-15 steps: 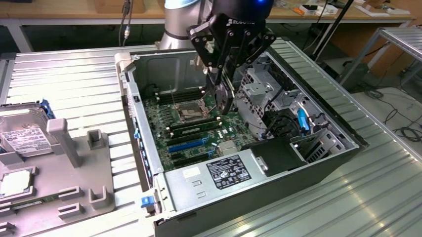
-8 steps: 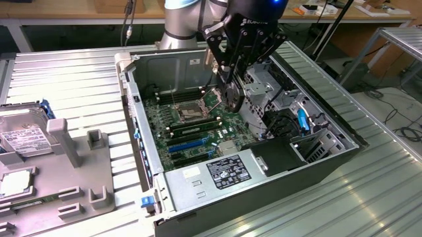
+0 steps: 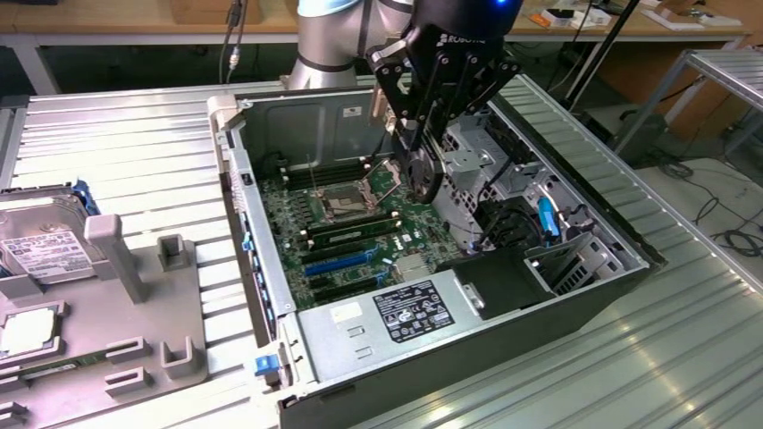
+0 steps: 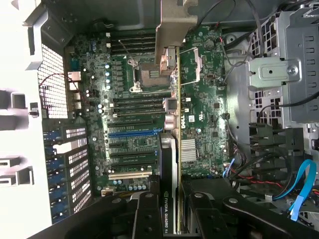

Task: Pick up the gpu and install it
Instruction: 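Insert the gpu into the slot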

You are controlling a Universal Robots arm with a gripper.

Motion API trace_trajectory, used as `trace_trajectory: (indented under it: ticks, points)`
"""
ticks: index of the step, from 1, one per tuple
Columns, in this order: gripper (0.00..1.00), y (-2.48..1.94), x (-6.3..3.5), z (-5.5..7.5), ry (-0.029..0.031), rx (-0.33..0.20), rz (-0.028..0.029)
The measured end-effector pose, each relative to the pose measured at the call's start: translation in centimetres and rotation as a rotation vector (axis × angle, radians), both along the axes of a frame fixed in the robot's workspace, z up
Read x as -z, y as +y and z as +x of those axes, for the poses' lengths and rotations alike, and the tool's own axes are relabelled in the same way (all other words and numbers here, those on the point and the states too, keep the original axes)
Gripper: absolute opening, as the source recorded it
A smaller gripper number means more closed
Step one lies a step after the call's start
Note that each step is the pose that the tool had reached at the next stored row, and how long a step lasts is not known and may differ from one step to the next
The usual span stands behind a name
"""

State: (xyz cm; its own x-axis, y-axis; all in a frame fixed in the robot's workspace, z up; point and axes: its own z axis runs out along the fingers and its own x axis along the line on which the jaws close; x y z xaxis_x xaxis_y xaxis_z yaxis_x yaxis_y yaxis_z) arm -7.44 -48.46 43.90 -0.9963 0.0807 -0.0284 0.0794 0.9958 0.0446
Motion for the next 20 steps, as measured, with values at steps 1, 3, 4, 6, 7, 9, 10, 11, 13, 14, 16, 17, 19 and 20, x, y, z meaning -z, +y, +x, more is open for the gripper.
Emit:
trace_trajectory:
  ticks: [1,3,4,6,7,9,10,11,13,14,16,17,19,20]
  points:
    - [0.27,0.00,0.00,0.00,0.0000,0.000,0.0000]
    - [0.27,0.00,0.00,0.00,0.0000,0.000,0.0000]
    - [0.27,0.00,0.00,0.00,0.0000,0.000,0.0000]
    - [0.27,0.00,0.00,0.00,0.0000,0.000,0.0000]
    - [0.27,0.00,0.00,0.00,0.0000,0.000,0.0000]
    - [0.27,0.00,0.00,0.00,0.0000,-0.004,0.0000]
    - [0.27,0.00,0.00,0.00,0.0000,-0.009,0.0000]
    - [0.27,0.00,0.00,0.00,0.0000,-0.012,0.0000]
    - [0.27,0.00,0.00,0.00,0.0000,-0.018,-0.0001]
    - [0.27,0.00,0.00,0.00,0.0001,-0.020,0.0000]
    - [0.27,0.00,0.00,0.00,0.0000,-0.028,0.0000]
    - [0.27,0.00,0.00,0.00,0.0000,-0.031,0.0000]
    - [0.27,0.00,0.00,0.00,0.0000,-0.042,0.0000]
    - [0.27,0.00,0.00,0.00,0.0000,-0.049,-0.0001]
